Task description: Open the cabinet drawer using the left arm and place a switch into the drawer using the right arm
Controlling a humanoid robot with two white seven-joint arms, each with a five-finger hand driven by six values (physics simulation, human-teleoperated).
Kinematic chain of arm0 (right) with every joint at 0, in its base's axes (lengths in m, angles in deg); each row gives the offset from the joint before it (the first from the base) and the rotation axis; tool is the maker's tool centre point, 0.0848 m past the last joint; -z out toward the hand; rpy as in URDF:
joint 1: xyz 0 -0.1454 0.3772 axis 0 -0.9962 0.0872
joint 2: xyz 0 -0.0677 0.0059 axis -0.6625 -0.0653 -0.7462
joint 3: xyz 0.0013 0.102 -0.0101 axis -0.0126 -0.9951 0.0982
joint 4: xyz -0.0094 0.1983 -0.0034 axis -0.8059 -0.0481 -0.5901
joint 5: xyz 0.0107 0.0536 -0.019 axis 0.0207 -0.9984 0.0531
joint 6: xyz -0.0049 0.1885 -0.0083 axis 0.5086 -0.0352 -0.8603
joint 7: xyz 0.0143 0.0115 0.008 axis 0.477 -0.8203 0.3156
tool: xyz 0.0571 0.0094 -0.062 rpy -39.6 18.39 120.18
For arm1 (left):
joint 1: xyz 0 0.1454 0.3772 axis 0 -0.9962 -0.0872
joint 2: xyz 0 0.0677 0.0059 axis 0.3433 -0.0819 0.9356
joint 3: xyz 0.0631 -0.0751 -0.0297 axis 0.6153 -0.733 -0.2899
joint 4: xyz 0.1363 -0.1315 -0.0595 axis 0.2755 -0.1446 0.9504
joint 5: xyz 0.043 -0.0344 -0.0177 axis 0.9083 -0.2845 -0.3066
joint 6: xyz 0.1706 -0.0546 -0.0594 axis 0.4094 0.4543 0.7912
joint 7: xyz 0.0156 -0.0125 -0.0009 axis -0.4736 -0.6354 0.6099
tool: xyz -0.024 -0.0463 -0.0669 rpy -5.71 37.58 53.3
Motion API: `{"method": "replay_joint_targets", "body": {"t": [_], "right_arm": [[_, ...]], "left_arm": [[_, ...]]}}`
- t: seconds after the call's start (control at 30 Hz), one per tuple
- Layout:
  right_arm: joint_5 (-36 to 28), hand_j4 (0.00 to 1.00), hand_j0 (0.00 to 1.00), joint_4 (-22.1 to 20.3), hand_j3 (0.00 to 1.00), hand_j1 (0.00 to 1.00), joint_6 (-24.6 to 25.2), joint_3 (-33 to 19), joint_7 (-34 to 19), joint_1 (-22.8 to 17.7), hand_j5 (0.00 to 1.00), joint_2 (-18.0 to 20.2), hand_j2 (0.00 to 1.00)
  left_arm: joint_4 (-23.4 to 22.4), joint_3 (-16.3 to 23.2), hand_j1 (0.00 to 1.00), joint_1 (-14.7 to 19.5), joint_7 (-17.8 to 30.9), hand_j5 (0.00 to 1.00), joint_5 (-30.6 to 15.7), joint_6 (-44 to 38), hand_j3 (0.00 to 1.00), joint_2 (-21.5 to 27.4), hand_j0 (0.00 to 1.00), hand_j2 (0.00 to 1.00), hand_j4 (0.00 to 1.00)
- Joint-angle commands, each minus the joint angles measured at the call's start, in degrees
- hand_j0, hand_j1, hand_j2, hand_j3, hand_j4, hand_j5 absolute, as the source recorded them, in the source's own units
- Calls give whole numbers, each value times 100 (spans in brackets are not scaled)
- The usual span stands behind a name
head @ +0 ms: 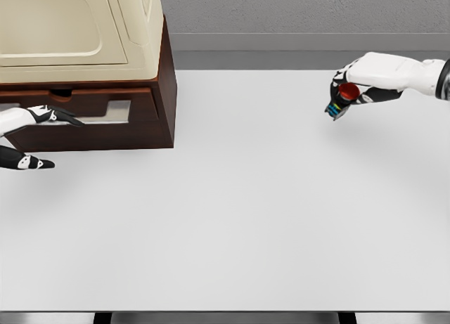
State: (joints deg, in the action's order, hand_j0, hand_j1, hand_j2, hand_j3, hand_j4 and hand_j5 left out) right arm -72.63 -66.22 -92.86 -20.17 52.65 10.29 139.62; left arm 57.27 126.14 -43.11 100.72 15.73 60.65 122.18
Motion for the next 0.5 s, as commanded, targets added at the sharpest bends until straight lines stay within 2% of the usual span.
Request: {"method": "replay_joint_targets", "body": {"t": [0.0, 0.47], "right_arm": [[-41, 45, 45, -78, 45, 45, 13, -23, 4, 0, 45, 22, 45], [-50, 45, 45, -219, 45, 45, 13, -67, 4, 0, 45, 13, 45]], "left_arm": [[94, 16, 82, 0, 35, 82, -109, 23, 82, 36, 82, 82, 82], [314, 16, 81, -228, 17, 81, -118, 23, 81, 186, 81, 81, 81]]}}
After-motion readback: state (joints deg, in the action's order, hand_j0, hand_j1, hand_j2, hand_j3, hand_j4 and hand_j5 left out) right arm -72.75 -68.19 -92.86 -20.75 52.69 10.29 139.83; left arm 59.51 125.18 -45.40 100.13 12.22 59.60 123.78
